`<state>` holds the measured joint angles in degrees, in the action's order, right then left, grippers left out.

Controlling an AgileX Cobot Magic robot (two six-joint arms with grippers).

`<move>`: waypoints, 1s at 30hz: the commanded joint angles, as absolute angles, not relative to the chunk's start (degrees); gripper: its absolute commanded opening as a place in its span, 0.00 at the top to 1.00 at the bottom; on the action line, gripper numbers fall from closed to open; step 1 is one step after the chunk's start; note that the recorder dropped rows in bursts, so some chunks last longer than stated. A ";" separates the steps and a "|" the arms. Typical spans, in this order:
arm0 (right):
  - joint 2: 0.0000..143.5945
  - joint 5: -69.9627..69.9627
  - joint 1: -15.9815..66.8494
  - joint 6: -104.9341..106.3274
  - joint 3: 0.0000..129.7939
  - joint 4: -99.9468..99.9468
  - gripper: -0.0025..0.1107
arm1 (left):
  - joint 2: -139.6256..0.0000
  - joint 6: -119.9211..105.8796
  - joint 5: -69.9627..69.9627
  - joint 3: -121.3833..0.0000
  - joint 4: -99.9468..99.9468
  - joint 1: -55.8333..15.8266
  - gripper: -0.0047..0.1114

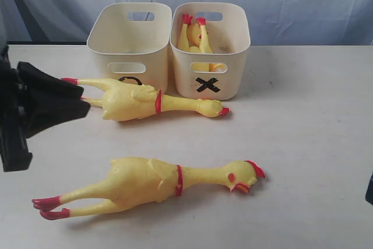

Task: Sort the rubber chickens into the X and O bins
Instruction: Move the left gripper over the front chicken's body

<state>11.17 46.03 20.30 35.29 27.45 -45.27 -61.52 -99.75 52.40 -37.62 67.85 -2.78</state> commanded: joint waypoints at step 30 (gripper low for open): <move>10.76 46.19 20.00 35.44 27.18 -45.29 0.99 | -85.97 -99.61 26.87 -42.56 83.72 -33.72 0.36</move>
<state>11.17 46.17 20.30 35.29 27.45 -45.27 -85.87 -99.91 27.20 -41.28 78.26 -33.09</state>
